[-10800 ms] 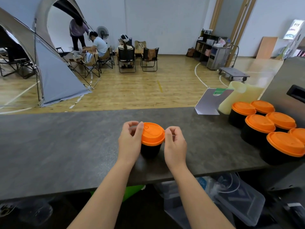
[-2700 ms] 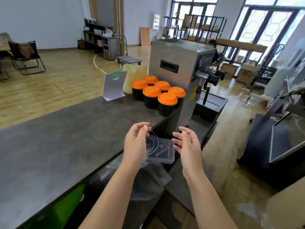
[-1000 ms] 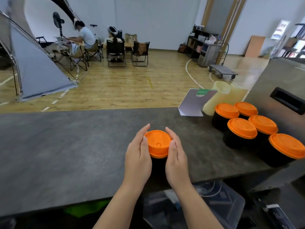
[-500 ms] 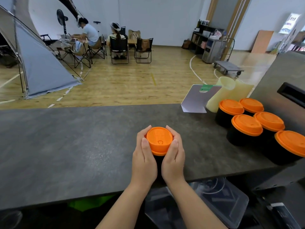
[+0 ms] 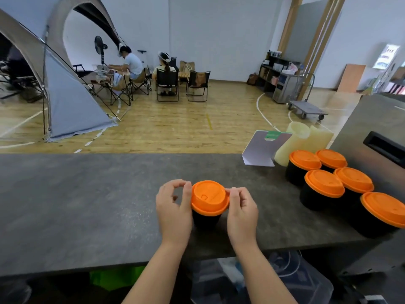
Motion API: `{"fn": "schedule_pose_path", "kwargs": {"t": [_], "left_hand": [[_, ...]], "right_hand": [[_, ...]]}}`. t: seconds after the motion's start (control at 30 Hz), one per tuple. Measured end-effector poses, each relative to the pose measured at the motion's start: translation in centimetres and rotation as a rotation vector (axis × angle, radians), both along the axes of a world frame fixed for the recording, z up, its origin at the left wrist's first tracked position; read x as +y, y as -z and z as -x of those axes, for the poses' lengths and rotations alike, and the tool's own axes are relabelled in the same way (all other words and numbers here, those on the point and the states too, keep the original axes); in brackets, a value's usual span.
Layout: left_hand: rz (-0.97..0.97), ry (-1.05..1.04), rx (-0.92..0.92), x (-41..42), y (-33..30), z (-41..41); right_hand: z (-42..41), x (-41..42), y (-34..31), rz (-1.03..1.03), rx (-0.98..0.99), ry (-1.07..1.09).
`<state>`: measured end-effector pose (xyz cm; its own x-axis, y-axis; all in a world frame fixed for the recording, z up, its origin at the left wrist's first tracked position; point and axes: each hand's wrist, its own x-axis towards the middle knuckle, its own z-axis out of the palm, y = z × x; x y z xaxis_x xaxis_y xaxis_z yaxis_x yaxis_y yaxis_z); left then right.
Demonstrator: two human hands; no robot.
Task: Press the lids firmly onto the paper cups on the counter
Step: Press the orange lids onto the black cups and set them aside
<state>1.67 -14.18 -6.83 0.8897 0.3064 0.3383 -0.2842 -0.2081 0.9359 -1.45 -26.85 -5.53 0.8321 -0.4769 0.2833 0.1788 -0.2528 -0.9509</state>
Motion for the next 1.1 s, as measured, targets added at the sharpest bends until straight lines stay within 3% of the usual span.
{"fn": "schedule_pose_path", "kwargs": {"t": [0.3,0.8,0.97,1.1], "left_hand": [[-0.104,0.066,0.04,0.3,-1.0,1.5],[-0.137,0.199,0.065,0.8,-0.4,2.0],[-0.304,0.308,0.091,2.7,-1.1,0.8],[-0.391,0.138,0.059,4.8,-2.3,-1.4]], "right_hand": [[-0.4,3.0,0.6,-0.006,0.024,-0.205],[-0.7,3.5,1.1,0.059,0.003,-0.22],[-0.6,2.9,0.2,0.044,0.047,-0.256],[-0.9,2.2,-0.5,-0.011,-0.006,-0.109]]}}
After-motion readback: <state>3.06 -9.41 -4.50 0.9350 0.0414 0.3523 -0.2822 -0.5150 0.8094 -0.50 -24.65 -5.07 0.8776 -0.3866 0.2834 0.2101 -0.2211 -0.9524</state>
